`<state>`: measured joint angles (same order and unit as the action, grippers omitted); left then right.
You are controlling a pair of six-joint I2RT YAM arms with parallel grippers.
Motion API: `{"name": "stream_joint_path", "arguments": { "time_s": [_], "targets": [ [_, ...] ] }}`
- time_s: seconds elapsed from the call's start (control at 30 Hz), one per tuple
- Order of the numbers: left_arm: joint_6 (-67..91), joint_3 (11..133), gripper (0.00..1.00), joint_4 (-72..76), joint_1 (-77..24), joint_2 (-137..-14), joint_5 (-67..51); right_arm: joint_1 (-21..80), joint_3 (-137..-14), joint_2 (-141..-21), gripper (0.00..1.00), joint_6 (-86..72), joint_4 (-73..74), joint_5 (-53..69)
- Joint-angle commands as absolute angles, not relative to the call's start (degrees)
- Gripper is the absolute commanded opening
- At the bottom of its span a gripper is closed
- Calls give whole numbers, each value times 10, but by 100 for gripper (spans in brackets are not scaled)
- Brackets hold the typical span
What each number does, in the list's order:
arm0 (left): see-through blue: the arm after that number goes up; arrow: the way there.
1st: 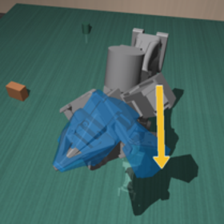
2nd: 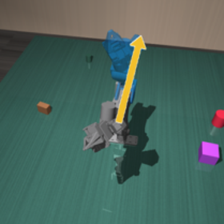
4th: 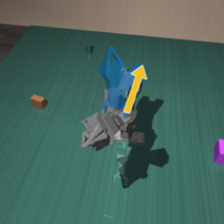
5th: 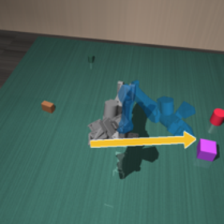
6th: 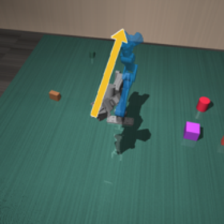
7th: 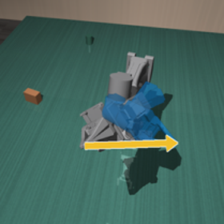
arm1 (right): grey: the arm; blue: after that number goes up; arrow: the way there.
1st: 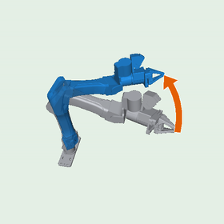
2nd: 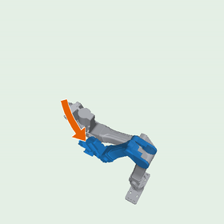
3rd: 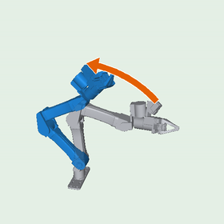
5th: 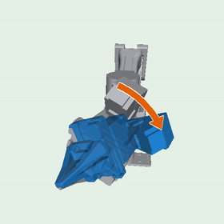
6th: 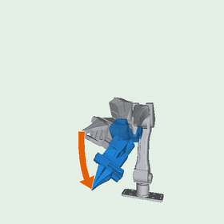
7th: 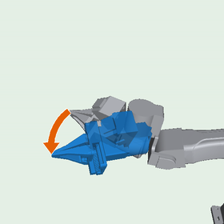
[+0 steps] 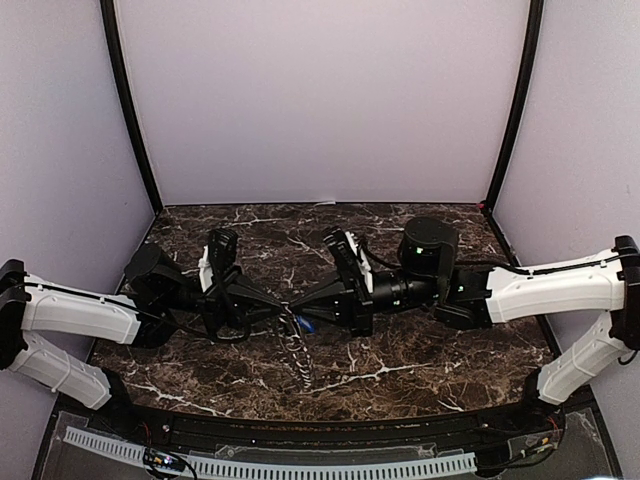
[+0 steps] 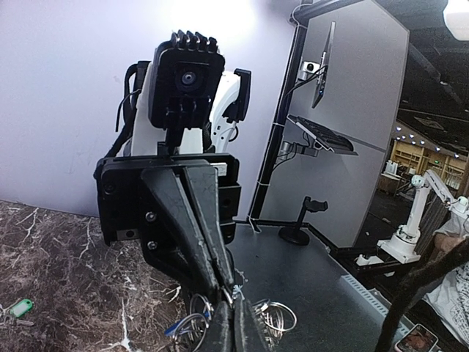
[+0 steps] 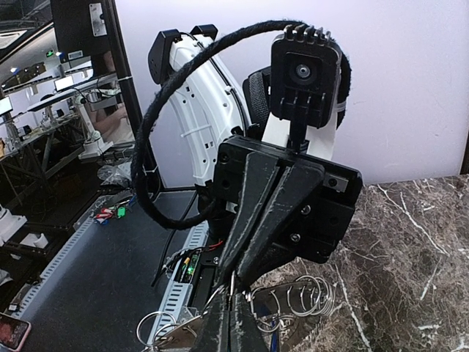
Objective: Remove the keys from the keyring
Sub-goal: Pass from the left arm to the right
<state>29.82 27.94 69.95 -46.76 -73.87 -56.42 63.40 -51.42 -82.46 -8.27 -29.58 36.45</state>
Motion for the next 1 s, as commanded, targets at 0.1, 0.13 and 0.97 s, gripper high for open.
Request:
{"name": "stream_joint_path", "arguments": {
  "time_s": [0.1,0.13,0.97],
  "targets": [
    [295,286,0,735,-468,-725,-554,639,-513,-828,3,-92,-315,374],
    [295,286,0,735,-468,-725,-554,639,-516,-831,3,-92,-314,377],
    [228,201,38,709,-468,-804,-516,637,-471,-891,0,-92,-260,271]
  ]
}}
